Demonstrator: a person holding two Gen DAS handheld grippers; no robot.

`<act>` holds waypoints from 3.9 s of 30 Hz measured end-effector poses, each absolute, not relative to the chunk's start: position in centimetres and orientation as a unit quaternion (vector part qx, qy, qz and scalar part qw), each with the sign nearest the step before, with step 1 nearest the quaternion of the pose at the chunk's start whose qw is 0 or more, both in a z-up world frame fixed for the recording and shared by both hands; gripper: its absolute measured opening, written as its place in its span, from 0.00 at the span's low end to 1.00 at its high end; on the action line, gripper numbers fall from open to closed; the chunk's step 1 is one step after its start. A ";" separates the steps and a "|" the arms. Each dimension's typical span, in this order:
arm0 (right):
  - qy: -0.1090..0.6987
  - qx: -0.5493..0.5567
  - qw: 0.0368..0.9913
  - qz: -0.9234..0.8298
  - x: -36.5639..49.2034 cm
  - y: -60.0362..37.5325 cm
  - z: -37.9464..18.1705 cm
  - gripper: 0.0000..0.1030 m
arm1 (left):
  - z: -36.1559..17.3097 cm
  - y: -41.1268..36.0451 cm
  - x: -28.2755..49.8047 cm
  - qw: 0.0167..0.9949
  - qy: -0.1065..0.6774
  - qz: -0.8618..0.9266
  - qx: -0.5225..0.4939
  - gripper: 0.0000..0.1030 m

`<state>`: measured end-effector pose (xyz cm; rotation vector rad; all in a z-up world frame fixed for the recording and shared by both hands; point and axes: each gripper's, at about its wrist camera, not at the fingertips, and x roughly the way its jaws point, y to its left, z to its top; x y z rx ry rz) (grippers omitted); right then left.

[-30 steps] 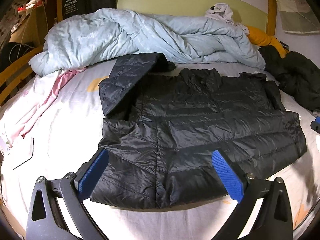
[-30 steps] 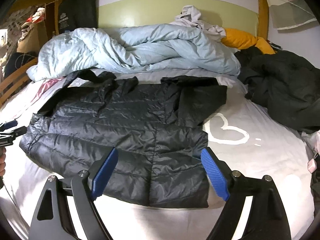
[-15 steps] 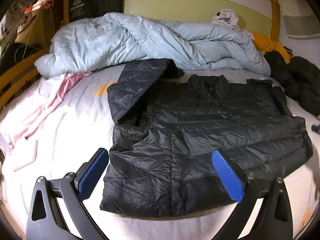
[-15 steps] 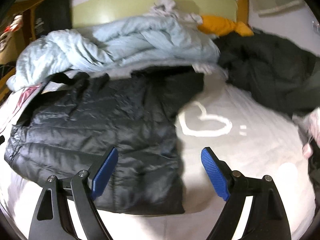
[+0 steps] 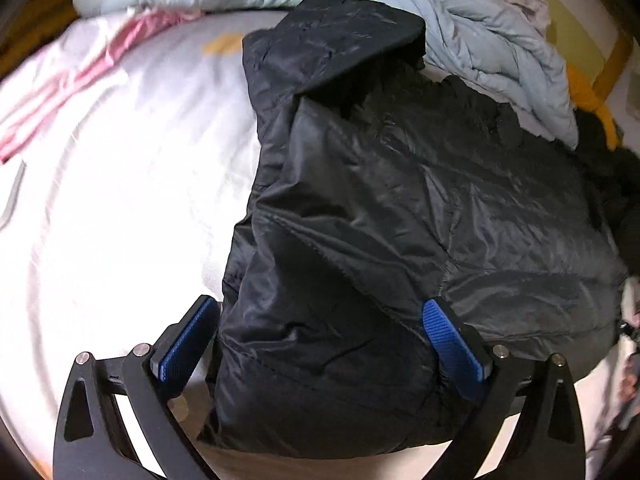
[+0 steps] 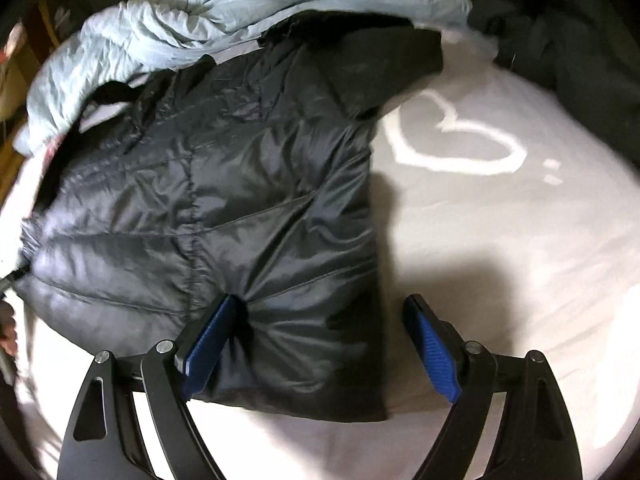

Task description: Fold large clothes

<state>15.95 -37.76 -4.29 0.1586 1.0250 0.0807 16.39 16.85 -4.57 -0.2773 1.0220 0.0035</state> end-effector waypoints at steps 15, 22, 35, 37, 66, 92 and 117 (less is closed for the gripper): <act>0.471 0.058 0.878 0.069 9.2 -35.9 -0.6 0.14 | -2.0 13.8 7.8 0.874 0.472 -0.041 -0.113 0.16; 0.477 0.048 0.877 0.036 0.8 -37.2 -2.3 0.20 | -2.0 11.0 2.0 0.886 0.462 -0.034 -0.009 0.45; 0.391 0.012 0.919 -0.051 3.4 -36.7 3.8 0.61 | 4.9 8.5 5.0 0.937 0.347 -0.015 0.034 0.77; 0.383 0.005 0.923 -0.044 4.4 -35.9 4.5 0.63 | 5.5 8.1 6.8 0.937 0.347 -0.024 0.037 0.77; 0.408 -0.008 0.913 -0.007 9.5 -33.6 1.3 0.68 | 2.8 5.6 13.8 0.900 0.404 -0.112 0.118 0.01; 0.431 0.001 0.890 0.146 27.3 -15.6 7.8 0.68 | 0.8 15.0 17.3 0.920 0.389 0.017 0.048 0.44; 0.459 -0.038 0.880 0.116 45.1 -6.9 -2.7 0.06 | -0.7 17.9 19.0 0.904 0.425 0.051 -0.002 0.54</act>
